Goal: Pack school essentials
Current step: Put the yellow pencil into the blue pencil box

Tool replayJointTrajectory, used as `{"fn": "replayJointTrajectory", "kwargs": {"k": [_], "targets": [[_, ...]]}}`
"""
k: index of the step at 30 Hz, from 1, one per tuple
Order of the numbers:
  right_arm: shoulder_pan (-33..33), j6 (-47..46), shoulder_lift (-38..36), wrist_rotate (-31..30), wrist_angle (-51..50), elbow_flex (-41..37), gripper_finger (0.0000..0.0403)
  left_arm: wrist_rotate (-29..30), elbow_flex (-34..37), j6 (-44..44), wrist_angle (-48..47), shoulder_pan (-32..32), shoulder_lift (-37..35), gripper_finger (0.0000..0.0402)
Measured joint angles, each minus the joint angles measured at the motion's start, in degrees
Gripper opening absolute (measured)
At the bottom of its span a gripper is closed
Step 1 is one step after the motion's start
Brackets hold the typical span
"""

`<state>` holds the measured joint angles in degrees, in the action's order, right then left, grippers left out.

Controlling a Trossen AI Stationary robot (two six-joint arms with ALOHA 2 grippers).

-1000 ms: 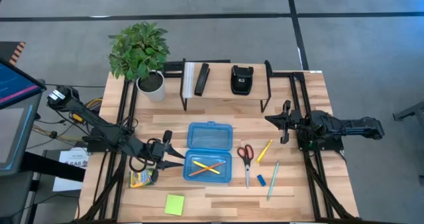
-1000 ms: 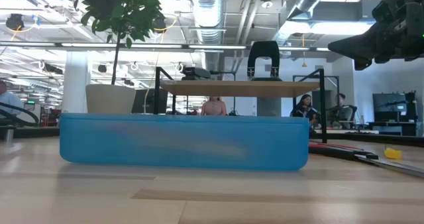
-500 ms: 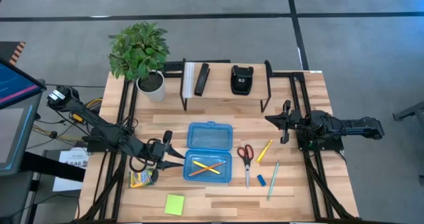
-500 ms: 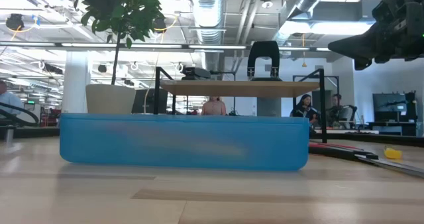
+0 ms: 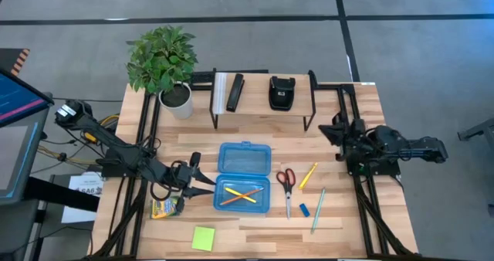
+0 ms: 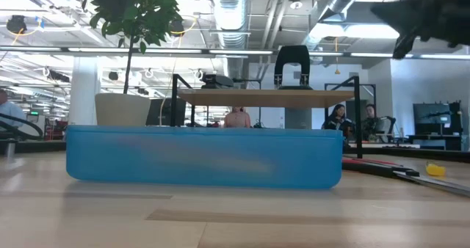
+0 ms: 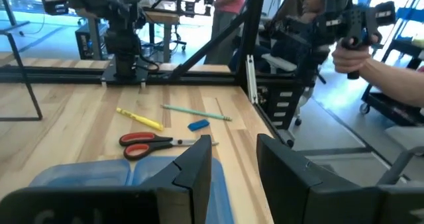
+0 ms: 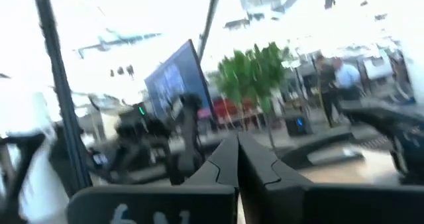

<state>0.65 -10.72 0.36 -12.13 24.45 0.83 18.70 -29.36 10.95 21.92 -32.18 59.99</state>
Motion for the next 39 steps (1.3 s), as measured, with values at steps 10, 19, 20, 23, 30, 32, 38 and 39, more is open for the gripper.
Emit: {"fn": "replayJointTrajectory", "kwargs": {"k": [10,19,20,23,30,32,38,39], "targets": [[4.2,0.1,7.7,-0.9,-3.4,5.1,0.0092,0.2,0.0,-3.3,0.5,-1.3,-3.0,0.0107],[6.7,-1.7,25.7,-3.4,-9.6,15.7,0.0113,1.8,0.0,-5.3,-2.2,-3.1,-3.3,0.0107],[6.9,-2.5,27.3,-3.4,-11.6,17.3,0.0113,2.5,0.0,-6.0,-2.2,-3.4,-3.5,0.0107],[6.9,-5.4,31.6,-3.4,-18.5,21.9,0.0113,4.2,0.0,-6.9,-4.5,-4.2,-5.2,0.0107],[6.9,-14.0,39.5,-3.4,-34.6,30.0,0.0113,8.4,0.0,-5.5,-13.8,-5.2,-11.7,0.0107],[6.9,-17.9,41.1,-3.4,-39.2,31.9,0.0113,9.0,0.7,-6.2,-14.3,-5.6,-13.5,0.0107],[7.1,-30.9,45.5,-3.4,-54.6,35.7,0.0113,9.4,7.0,-8.9,-9.4,-5.5,-20.0,0.0107],[7.2,-32.9,46.2,-3.4,-57.0,36.0,0.0113,9.7,8.1,-9.0,-8.5,-5.4,-21.4,0.0107]]}}
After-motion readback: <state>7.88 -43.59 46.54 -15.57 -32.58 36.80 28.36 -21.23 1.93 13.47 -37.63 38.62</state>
